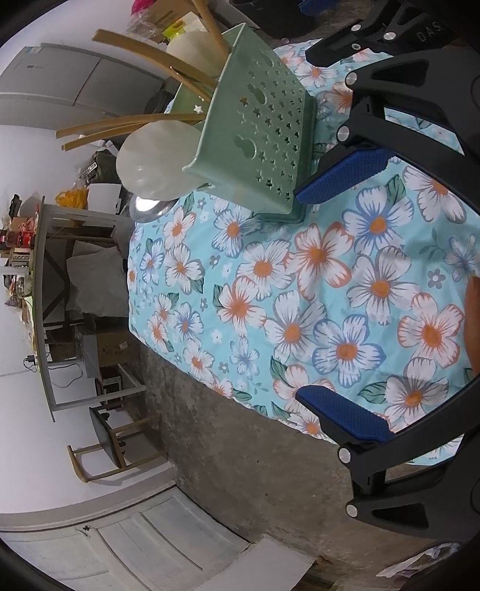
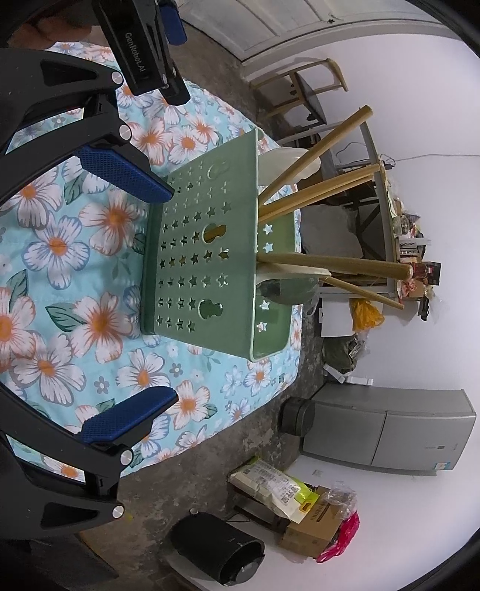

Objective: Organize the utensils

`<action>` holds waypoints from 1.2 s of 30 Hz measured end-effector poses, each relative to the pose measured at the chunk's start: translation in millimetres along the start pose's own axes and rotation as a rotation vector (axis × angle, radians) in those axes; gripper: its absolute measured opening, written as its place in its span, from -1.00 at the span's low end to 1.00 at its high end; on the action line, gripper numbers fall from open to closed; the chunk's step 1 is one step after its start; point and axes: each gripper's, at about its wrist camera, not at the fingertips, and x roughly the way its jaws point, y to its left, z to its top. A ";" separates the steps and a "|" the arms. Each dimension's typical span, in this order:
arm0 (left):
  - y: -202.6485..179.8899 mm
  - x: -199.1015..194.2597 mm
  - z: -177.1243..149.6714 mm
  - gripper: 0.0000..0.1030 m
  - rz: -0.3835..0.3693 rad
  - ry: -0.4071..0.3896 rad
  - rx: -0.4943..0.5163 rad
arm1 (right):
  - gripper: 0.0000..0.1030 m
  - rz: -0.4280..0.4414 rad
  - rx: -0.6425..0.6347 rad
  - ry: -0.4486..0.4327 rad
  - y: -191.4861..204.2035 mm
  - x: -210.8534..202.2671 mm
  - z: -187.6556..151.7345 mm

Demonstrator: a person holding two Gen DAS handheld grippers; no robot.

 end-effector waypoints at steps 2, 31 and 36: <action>-1.3 -0.5 0.5 0.84 0.000 0.001 0.004 | 0.88 0.000 0.000 0.000 0.0 -0.1 0.1; -3.7 -2.9 1.0 0.84 -0.019 0.012 0.019 | 0.88 0.008 0.025 0.002 -6.3 -0.1 -4.0; -3.4 -2.7 1.2 0.84 -0.022 0.015 0.020 | 0.88 0.007 0.021 0.002 -5.2 -0.2 -3.3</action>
